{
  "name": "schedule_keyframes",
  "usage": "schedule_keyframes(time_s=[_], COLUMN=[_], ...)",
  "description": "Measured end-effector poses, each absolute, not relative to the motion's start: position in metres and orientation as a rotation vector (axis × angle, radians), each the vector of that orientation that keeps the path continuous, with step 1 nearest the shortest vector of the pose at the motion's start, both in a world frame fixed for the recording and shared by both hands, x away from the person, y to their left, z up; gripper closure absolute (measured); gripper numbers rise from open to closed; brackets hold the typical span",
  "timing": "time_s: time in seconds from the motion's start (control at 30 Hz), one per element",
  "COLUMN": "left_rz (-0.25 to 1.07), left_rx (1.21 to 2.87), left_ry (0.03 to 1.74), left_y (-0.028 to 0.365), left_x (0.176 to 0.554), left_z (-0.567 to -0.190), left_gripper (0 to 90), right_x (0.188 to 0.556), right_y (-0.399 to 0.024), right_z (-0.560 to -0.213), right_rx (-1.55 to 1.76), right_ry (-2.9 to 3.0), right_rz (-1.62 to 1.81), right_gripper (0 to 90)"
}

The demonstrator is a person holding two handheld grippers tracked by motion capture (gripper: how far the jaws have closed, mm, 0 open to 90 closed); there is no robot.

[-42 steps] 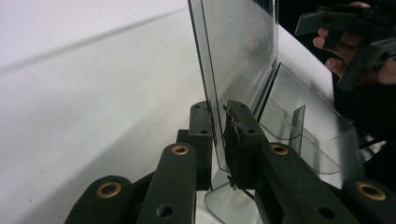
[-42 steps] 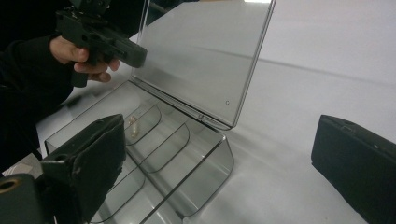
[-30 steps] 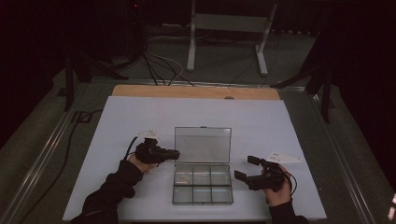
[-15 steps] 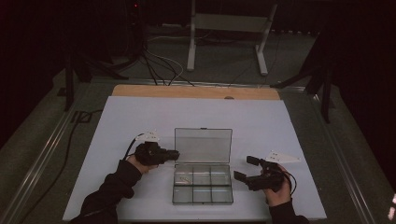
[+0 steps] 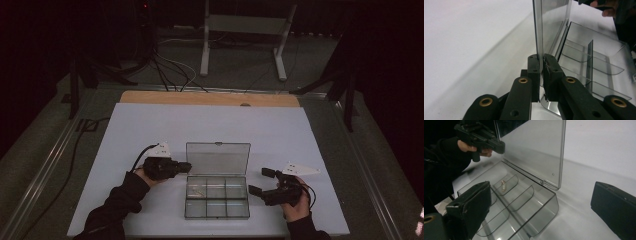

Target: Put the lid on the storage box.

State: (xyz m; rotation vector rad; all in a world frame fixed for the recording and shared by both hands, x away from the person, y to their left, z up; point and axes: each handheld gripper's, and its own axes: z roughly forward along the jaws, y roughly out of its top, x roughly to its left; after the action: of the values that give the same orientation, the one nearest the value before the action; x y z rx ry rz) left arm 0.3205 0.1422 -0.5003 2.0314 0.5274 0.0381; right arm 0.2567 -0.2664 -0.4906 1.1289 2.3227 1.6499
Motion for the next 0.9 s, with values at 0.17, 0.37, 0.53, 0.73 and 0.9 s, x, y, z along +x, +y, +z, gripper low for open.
schedule_keyframes(time_s=[0.17, 0.37, 0.53, 0.73, 0.9], left_rz=[0.074, 0.129, 0.163, 0.196, 0.219], left_rx=[2.042, 2.063, 2.077, 2.088, 2.095], left_ry=[0.489, 0.435, 0.407, 0.382, 0.363], left_y=[0.142, 0.141, 0.141, 0.14, 0.139], left_x=[0.318, 0.314, 0.311, 0.309, 0.306], left_z=[-0.499, -0.498, -0.497, -0.496, -0.496], left_gripper=[86.5, 86.5, 86.6, 86.7, 86.7], right_x=[0.256, 0.253, 0.252, 0.251, 0.247], right_y=[-0.266, -0.264, -0.262, -0.255, -0.254], right_z=[-0.489, -0.486, -0.485, -0.484, -0.481], right_rx=[1.095, 1.054, 1.075, 1.109, 1.104], right_ry=[2.306, 2.279, 2.305, 2.289, 2.299], right_rz=[1.666, 1.711, 1.675, 1.616, 1.595], right_gripper=[3.0, 3.1, 3.1, 3.1, 16.8])
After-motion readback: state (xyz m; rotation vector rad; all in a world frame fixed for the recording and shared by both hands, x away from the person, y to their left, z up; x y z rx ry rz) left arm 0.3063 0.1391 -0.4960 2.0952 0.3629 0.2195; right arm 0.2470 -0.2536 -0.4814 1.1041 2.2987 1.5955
